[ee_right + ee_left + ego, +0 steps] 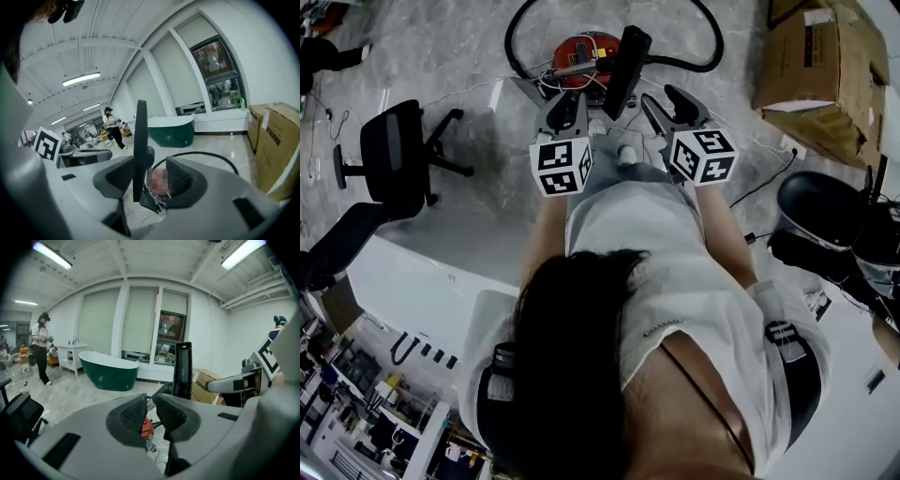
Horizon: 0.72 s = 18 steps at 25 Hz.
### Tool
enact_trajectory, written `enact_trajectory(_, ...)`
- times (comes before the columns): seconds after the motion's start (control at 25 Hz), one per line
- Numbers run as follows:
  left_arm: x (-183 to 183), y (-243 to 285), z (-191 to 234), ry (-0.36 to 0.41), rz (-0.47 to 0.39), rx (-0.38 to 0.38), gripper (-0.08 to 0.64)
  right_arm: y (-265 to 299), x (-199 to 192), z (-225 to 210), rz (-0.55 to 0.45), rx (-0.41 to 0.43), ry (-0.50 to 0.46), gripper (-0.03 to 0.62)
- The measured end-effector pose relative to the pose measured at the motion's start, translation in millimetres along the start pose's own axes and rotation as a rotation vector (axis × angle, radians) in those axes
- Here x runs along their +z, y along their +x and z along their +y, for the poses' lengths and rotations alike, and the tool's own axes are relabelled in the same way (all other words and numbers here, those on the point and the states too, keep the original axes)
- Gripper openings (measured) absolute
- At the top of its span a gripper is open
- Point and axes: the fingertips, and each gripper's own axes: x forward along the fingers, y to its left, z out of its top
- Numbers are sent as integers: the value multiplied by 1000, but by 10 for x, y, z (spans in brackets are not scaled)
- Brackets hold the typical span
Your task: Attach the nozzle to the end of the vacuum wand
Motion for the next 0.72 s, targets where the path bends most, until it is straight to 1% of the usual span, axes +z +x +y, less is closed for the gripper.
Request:
enact_trajectory(0.12, -24, -15, -10, 13, 28, 50, 23, -7, 23, -23, 3, -27, -27, 187)
enact_trajectory(0.2, -22, -35, -39, 7, 35, 68, 18, -23, 31, -36, 4, -40, -44, 178)
enact_trajectory(0.24, -6, -50, -55, -2, 33, 71, 17, -39, 48, -37, -1, -50, -51, 162)
enact_trajectory(0.32, 57, -86, -80, -17, 17, 72, 12, -56, 102, -20, -16, -71, -59, 107)
enact_trajectory(0.4, 127, -108, -125, -8, -1, 74, 8, -61, 148, -11, -24, -89, -56, 50)
enact_trajectory(0.48, 161, -97, -176, 17, -1, 88, 3, -58, 176, -28, -26, -98, -29, 33)
enact_trajectory(0.56, 176, -69, -231, 21, 8, 91, 3, -56, 212, -44, -28, -112, -21, 20)
enact_trajectory(0.64, 195, -50, -302, 14, 9, 73, 2, -70, 249, -42, -30, -134, -40, 15)
enact_trajectory(0.72, 222, -45, -382, 24, 6, 48, 2, -94, 273, -26, -34, -149, -50, 15)
